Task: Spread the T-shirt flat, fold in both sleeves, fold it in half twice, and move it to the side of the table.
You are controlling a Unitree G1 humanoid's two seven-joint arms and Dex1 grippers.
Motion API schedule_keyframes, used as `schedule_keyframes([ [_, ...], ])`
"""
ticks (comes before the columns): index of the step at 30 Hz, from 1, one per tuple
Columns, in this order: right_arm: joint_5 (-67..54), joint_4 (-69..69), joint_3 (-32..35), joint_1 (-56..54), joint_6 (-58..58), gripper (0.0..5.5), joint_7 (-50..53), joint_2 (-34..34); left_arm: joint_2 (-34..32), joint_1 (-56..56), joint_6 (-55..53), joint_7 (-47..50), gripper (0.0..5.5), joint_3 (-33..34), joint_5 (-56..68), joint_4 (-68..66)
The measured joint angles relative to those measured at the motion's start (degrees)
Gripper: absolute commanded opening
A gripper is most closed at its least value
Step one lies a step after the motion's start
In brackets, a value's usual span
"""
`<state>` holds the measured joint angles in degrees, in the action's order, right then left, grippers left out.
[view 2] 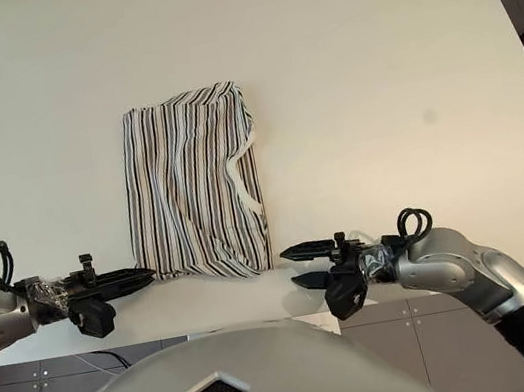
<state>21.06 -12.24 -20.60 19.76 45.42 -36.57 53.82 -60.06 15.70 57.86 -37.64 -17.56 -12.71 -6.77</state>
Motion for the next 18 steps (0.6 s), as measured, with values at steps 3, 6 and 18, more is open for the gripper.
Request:
schedule_keyframes([
  [3, 1.3, 0.3, -1.2, -1.8, -1.7, 2.85, 0.2, -2.8, 0.1, -0.1, -0.1, -0.1, 0.12, 0.0, 0.0, 0.4],
  [6, 4.7, 2.0, -2.3, -4.3, -3.6, 2.85, 2.9, -7.7, 0.0, -0.9, 0.0, -0.8, 0.12, -0.1, 0.1, 0.4],
  [18, 7.5, 3.4, -5.9, -6.8, -5.3, 2.10, 4.9, -11.9, 0.0, -2.4, 0.1, -3.3, 0.10, -0.3, 0.8, 0.4],
])
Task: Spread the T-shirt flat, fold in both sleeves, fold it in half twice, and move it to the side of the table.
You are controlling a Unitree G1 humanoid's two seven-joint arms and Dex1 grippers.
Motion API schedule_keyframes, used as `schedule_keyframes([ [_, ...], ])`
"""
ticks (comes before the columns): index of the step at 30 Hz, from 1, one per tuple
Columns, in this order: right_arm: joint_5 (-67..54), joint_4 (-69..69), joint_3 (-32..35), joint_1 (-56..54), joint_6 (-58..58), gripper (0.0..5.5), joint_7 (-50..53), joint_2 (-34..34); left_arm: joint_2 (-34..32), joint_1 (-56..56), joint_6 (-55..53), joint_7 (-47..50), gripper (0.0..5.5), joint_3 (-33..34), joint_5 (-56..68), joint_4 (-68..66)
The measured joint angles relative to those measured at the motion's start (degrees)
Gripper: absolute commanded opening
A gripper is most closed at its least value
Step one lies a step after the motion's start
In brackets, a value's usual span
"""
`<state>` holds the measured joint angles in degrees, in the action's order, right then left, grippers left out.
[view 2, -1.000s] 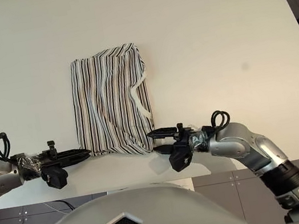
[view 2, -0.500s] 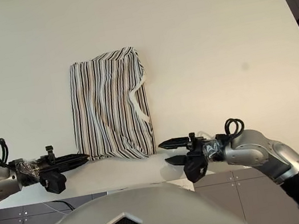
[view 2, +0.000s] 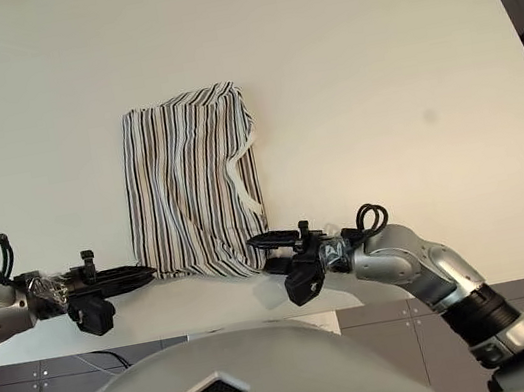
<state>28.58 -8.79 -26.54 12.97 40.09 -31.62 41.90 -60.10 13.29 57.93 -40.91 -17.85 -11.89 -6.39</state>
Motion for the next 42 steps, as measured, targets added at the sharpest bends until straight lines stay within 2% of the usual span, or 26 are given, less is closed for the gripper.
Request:
schedule_keyframes([
  [5, -2.0, 0.9, -0.6, -0.5, -0.4, 1.02, -2.6, 0.9, 0.0, 0.0, 0.0, -0.1, 0.10, 0.0, 0.0, 0.0],
  [10, -6.6, 1.5, -0.7, -3.0, -4.4, 0.19, -7.1, 1.0, 0.8, -0.2, -0.1, -0.1, 0.10, 0.0, 0.0, 0.6],
  [15, -20.6, -4.5, 0.0, -2.1, -15.6, 0.11, -16.5, 3.1, 1.2, -0.1, -1.5, 0.0, 0.10, 0.2, 1.8, 3.6],
  [19, -33.1, -15.7, 6.2, 1.7, -22.4, 0.10, -22.7, 11.2, -2.8, 6.0, -6.6, -1.1, 0.10, 2.0, 9.7, 14.1],
  [22, -43.3, -24.4, 15.0, 7.4, -28.5, 0.10, -26.1, 19.0, -7.8, 15.3, -12.2, -1.2, 0.10, 6.9, 17.3, 24.6],
  [24, -50.7, -29.6, 21.9, 10.8, -34.2, 0.10, -27.1, 22.2, -10.1, 21.2, -17.2, -1.4, 0.10, 11.4, 23.1, 30.9],
  [26, -57.3, -31.7, 25.9, 9.1, -40.2, 0.10, -26.9, 23.1, -10.9, 21.4, -24.2, -1.6, 0.10, 13.8, 29.3, 35.5],
  [29, -62.7, -27.3, 23.9, -5.8, -49.7, 0.10, -26.8, 20.7, -8.4, 10.7, -35.2, -3.1, 0.10, 11.6, 32.8, 36.4],
  [33, -61.1, -7.3, 15.1, -26.2, -56.8, 0.10, -32.5, 10.2, 3.1, -9.9, -46.5, -8.2, 0.10, 5.2, 34.0, 24.7],
  [38, -51.2, 21.6, 8.8, -42.6, -53.3, 0.10, -38.0, -1.7, 12.9, -23.4, -49.0, -11.1, 0.10, 2.8, 29.0, 6.9],
  [42, -42.1, 42.3, 5.3, -51.2, -45.6, 0.10, -38.6, -10.1, 16.7, -27.9, -46.7, -12.9, 0.10, 0.7, 22.5, -2.9],
])
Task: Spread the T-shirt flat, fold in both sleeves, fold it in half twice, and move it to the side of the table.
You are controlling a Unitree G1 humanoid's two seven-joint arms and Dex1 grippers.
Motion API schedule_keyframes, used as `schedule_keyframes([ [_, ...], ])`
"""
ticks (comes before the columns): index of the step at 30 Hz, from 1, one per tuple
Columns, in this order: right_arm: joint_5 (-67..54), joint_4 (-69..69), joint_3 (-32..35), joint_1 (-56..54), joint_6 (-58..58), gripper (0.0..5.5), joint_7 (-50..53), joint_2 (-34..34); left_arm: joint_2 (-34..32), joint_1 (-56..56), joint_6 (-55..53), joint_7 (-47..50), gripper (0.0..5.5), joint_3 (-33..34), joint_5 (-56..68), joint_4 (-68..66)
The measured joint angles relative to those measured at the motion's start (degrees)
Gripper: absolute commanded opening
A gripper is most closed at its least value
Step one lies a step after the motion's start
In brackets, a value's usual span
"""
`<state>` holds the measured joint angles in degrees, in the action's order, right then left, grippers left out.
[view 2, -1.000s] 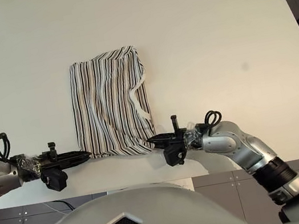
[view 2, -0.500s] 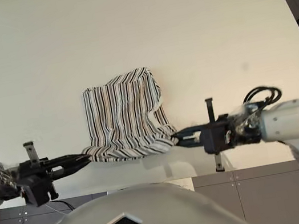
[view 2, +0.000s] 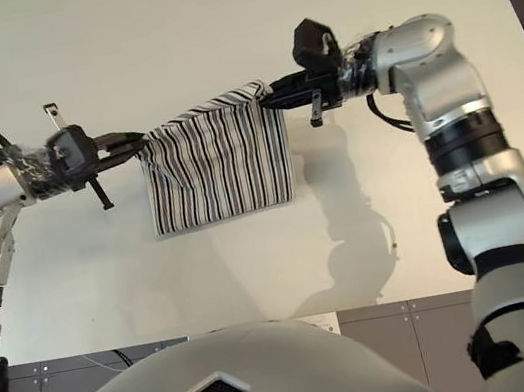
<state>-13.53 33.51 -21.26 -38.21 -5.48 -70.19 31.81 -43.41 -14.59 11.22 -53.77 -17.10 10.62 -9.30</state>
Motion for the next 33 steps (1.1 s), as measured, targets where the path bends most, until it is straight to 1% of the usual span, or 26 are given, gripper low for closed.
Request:
schedule_keyframes([
  [1, 3.5, 6.1, -1.4, -1.7, 2.9, 0.10, 1.0, -2.8, 0.8, -0.2, 0.9, -0.9, 0.10, -1.1, -2.3, -2.6],
  [4, 9.7, 17.2, -2.7, -3.2, 9.2, 0.10, 5.5, -7.6, 2.0, -0.3, 2.9, -1.5, 0.10, -1.7, -4.9, -5.1],
  [5, 10.7, 19.3, -2.5, -3.5, 11.3, 0.47, 6.8, -8.5, 2.6, -0.3, 3.1, -1.5, 0.38, -1.7, -6.0, -5.6],
  [8, 11.7, 23.9, 0.0, -4.3, 15.1, 0.95, 10.1, -10.2, 3.6, -0.3, 3.1, 0.8, 0.77, -1.5, -9.2, -6.5],
  [9, 11.7, 24.8, 0.8, -4.3, 15.6, 1.24, 11.0, -10.4, 3.9, -0.3, 3.1, 1.8, 1.00, -1.1, -9.8, -6.7],
  [10, 11.9, 25.8, 2.3, -4.4, 16.5, 1.27, 13.0, -10.7, 4.7, -0.3, 2.9, 3.9, 1.13, -0.3, -10.9, -7.5],
  [12, 11.4, 25.6, 5.5, -4.5, 18.9, 1.27, 15.9, -10.7, 6.6, -0.3, 2.7, 8.0, 1.44, 1.9, -11.4, -8.5],
  [13, 11.0, 24.3, 6.6, -4.2, 19.9, 1.27, 16.2, -10.6, 7.7, -0.5, 2.3, 9.2, 1.50, 3.1, -10.6, -8.4],
  [14, 10.7, 20.8, 7.4, -3.4, 21.7, 1.27, 15.9, -10.4, 10.0, -1.0, 0.5, 11.5, 1.50, 6.1, -7.7, -7.5],
  [15, 10.6, 17.6, 7.6, -2.2, 22.6, 1.27, 15.4, -10.3, 10.9, -1.3, 0.0, 12.7, 1.50, 7.6, -6.4, -6.5],
  [17, 10.4, 11.9, 7.6, 0.6, 22.7, 1.27, 14.0, -9.9, 11.1, -2.0, -0.3, 15.2, 1.50, 8.4, -8.1, -6.2],
  [19, 9.8, 5.1, 7.6, 3.7, 19.7, 1.27, 12.6, -9.9, 8.5, -1.8, -0.8, 17.9, 1.50, 6.3, -16.5, -9.5],
  [21, 7.1, 1.3, 7.6, 3.7, 13.8, 1.27, 10.2, -11.3, 4.7, 0.9, 0.7, 18.7, 1.50, 2.9, -23.9, -11.2],
  [24, 6.5, 0.9, 5.8, 3.5, 10.3, 1.27, 6.5, -14.4, -0.2, 3.5, 4.5, 17.8, 1.50, 0.6, -28.5, -9.4],
  [26, 6.8, 3.1, 4.6, 2.9, 9.8, 1.27, 4.4, -15.5, -1.5, 4.0, 5.2, 15.3, 1.50, -0.7, -29.0, -7.0],
  [28, 7.7, 5.9, 3.6, 2.1, 8.8, 1.27, 1.7, -15.7, -0.2, 3.4, 5.0, 13.7, 1.50, -1.7, -28.9, -5.6],
  [30, 9.9, 10.2, 1.6, 0.9, 8.8, 1.27, -0.3, -16.4, 4.4, 1.1, 4.5, 12.4, 1.50, -4.2, -28.7, -5.6],
  [33, 13.0, 17.7, -0.2, 0.1, 13.0, 1.27, 0.9, -16.7, 9.8, -1.6, 3.8, 12.1, 1.50, -6.4, -28.4, -7.2],
])
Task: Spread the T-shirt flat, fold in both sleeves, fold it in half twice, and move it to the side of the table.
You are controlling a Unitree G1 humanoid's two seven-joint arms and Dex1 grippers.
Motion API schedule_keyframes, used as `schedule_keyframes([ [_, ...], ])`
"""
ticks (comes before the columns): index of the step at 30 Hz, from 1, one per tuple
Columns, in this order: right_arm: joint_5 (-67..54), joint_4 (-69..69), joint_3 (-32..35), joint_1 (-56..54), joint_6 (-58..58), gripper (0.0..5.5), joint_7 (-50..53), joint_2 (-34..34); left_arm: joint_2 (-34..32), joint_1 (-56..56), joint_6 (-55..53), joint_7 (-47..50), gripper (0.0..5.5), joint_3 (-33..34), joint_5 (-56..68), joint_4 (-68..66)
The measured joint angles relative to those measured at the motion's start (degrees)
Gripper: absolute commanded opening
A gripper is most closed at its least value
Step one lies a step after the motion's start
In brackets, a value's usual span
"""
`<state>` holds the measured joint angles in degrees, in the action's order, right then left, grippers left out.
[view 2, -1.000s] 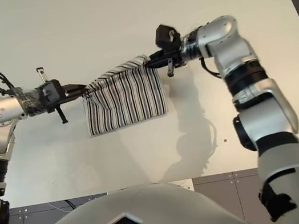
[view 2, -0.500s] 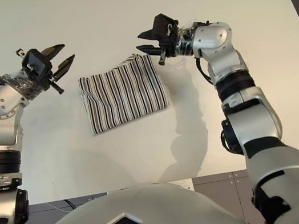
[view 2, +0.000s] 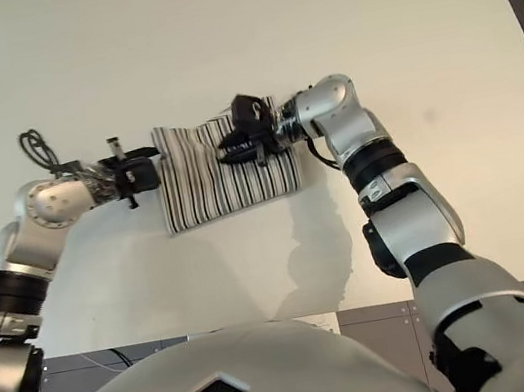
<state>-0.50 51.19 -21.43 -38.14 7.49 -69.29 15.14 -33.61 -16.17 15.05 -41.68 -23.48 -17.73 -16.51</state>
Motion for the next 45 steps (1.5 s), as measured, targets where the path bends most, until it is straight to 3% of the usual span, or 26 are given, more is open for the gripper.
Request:
schedule_keyframes([
  [5, 2.8, 10.4, 0.3, -1.9, 9.1, 1.27, 13.7, 0.3, 1.0, -6.1, 1.1, 8.6, 1.50, 1.0, -5.2, -11.3],
  [9, 1.7, 11.9, 4.5, 0.9, 11.4, 1.27, 21.6, 8.3, -3.3, -8.8, 3.1, 16.2, 1.50, 4.3, -7.4, -17.2],
  [15, -10.7, 15.2, 20.1, 11.6, 8.5, 1.27, 36.1, 19.5, -4.1, -3.6, 3.4, 19.3, 1.50, 8.7, -4.8, -11.8],
  [20, -17.9, 15.9, 31.1, 17.0, 6.7, 1.27, 52.6, 20.3, -2.8, 0.2, 1.8, 19.3, 1.50, 8.8, -3.7, -5.5],
  [24, -19.4, 15.9, 35.9, 18.6, 5.9, 1.27, 60.0, 20.6, -1.6, 0.3, -0.2, 19.3, 1.50, 8.8, -3.1, -2.1],
  [29, -17.3, 15.9, 37.0, 20.7, 6.2, 1.27, 63.4, 22.0, 0.4, 2.6, -3.0, 19.9, 1.50, 8.9, -2.8, 1.8],
  [33, -9.9, 15.8, 33.7, 23.2, 14.5, 1.27, 65.6, 23.7, 5.6, 6.3, -6.8, 24.8, 1.50, 15.7, 3.5, 10.1],
  [34, -8.7, 12.2, 32.8, 23.7, 18.3, 1.27, 63.5, 22.5, 9.0, 9.4, -8.2, 28.4, 1.50, 20.1, 7.6, 15.7],
  [38, -9.4, -8.4, 29.8, 23.3, 19.9, 1.27, 59.3, 16.1, 19.9, 18.0, -11.4, 35.2, 1.50, 22.5, 13.6, 26.2],
  [41, -11.2, -27.3, 23.5, 25.0, 11.9, 1.27, 58.9, 5.4, 30.2, 23.0, -14.2, 42.3, 1.50, 20.1, 14.9, 28.5],
  [43, -11.2, -31.4, 20.3, 26.6, 6.6, 1.27, 59.9, -1.4, 34.0, 23.1, -14.6, 45.0, 1.50, 17.7, 13.4, 26.9],
  [45, -11.1, -32.1, 20.1, 27.3, 3.2, 1.27, 61.4, -3.9, 35.5, 22.3, -14.3, 46.8, 1.50, 17.1, 12.4, 23.4],
])
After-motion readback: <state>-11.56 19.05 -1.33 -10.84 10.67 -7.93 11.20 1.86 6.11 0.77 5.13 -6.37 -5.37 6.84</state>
